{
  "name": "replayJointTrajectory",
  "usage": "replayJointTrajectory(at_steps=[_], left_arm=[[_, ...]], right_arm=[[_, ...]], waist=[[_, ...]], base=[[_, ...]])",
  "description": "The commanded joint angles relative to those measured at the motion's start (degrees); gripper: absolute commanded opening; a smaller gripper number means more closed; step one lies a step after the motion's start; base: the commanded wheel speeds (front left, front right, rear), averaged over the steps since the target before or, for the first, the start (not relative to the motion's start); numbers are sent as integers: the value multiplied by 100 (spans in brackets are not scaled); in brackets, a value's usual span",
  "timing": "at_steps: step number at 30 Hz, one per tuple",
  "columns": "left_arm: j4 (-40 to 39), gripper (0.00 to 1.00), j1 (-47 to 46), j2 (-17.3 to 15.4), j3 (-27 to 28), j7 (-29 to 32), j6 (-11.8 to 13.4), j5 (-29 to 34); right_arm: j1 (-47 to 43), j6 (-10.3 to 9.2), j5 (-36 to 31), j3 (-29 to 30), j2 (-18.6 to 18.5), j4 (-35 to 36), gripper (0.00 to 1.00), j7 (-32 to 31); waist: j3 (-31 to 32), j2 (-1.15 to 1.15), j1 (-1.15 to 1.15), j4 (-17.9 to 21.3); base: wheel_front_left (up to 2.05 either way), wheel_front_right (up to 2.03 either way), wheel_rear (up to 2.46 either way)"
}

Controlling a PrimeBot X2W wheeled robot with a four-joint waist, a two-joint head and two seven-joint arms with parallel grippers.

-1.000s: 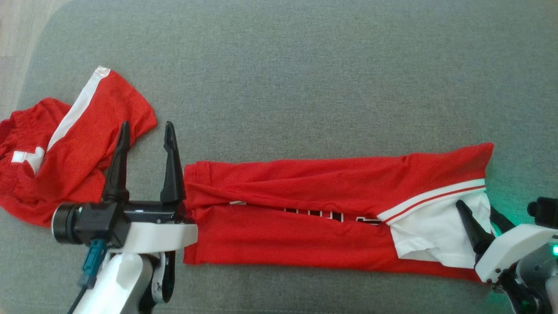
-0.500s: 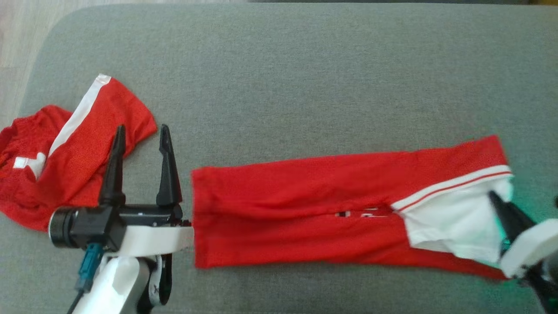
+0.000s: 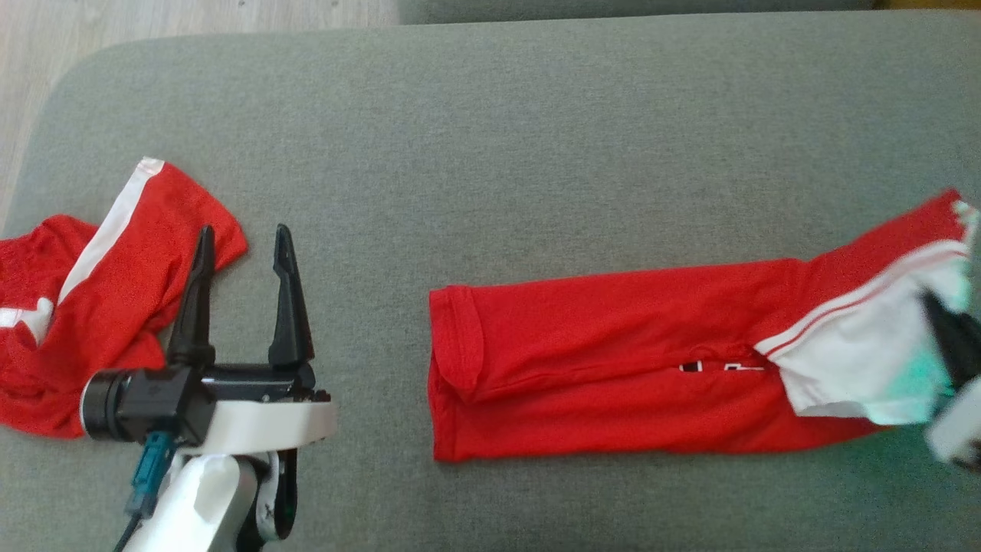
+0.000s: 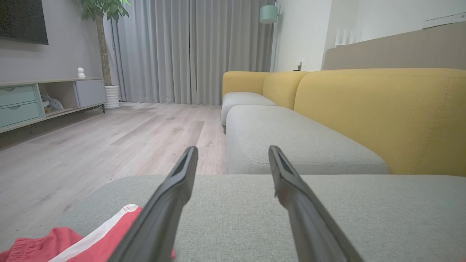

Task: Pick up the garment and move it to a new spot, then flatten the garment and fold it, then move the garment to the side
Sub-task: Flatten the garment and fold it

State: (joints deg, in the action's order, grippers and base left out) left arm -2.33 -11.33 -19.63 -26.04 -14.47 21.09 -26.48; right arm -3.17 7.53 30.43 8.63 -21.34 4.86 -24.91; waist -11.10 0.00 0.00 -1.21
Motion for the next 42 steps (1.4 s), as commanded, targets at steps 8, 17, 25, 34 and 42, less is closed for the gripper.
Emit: replayJointTrajectory(at_steps=[8,17,25,34,42], left_arm=[[-129,100,-94,-90,246,-52,-66,33],[-78,100,-200,33,140,-52,-137,27],[63,100,-283,180,136,-52,-205,50],[172,100,-289,261,267,-52,-281,118],[261,100,-139,170,364,-52,-257,163]], right_arm=[[622,-4,23,-1753,923,1258,0,-1201],[1227,-4,416,-3181,1788,346,0,-732],[1608,-4,897,-3942,1843,-669,100,149],[2087,-4,856,-3868,1412,-386,100,1922],[1722,-4,-387,-2071,721,-365,100,2978]], waist=[[63,0,0,23],[-84,0,0,-262],[-250,0,0,-448],[-299,0,0,-343],[-105,0,0,-135]], base=[[0,0,0],[0,0,0],[0,0,0],[0,0,0],[0,0,0]])
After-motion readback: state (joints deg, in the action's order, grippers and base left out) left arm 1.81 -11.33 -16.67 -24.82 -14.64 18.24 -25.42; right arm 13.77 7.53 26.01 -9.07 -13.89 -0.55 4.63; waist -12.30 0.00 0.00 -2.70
